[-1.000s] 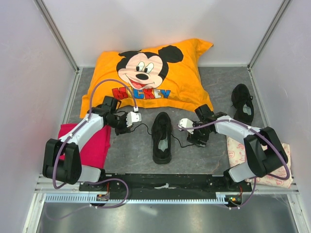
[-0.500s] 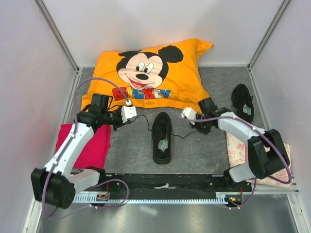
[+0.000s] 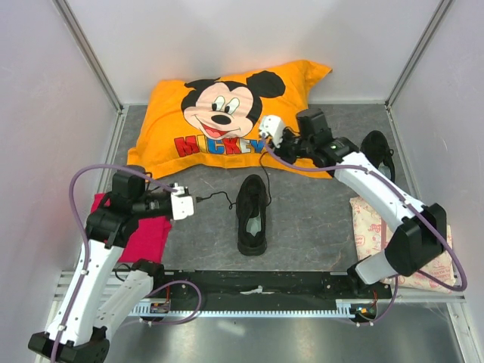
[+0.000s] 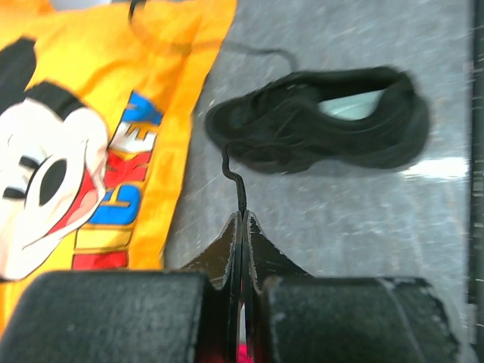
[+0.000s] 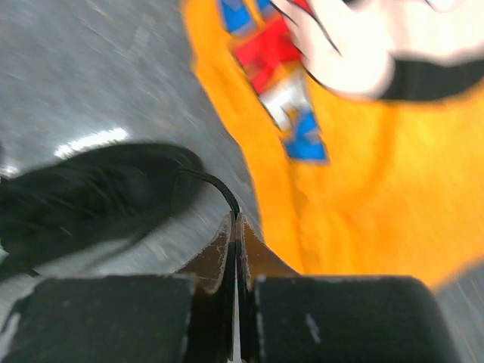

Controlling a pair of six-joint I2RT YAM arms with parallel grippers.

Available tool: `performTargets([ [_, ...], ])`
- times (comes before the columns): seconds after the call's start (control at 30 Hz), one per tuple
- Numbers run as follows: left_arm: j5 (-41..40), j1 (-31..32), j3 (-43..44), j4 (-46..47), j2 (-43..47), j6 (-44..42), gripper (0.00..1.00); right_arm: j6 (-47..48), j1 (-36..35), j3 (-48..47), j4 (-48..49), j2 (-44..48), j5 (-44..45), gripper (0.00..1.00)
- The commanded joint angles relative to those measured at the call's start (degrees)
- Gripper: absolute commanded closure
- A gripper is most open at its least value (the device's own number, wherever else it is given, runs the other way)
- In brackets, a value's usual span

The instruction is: Tie the shoes

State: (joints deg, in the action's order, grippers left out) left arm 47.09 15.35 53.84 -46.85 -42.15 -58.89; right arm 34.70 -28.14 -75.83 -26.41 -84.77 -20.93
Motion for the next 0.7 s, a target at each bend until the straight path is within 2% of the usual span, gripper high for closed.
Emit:
performTargets([
  [0.0, 5.9, 1.2, 3.6, -8.4, 2.9, -1.1, 0.98, -2.1, -7.1, -5.5, 4.3, -5.0, -5.3, 1.0],
  [0.27, 6.3, 1.5, 1.8, -15.2, 9.1, -2.0, 0.99, -3.4, -18.1, -7.8, 7.4, -10.3, -9.2, 1.0],
  [0.6, 7.2, 1.5, 1.6, -21.4, 11.5, -1.9, 0.99, -6.8, -24.6, -8.4, 13.8, -20.6, -12.6, 1.0],
  [0.63, 7.2, 1.5, 1.5, -21.8, 11.7, -2.0, 0.99, -7.2, -24.9, -8.6, 13.8, -21.7, -13.0, 1.0],
  [0.67, 7.1, 1.5, 1.4, -22.1, 12.1, -2.0, 0.98, -7.4, -25.0, -8.8, 13.8, -22.1, -13.5, 0.91],
])
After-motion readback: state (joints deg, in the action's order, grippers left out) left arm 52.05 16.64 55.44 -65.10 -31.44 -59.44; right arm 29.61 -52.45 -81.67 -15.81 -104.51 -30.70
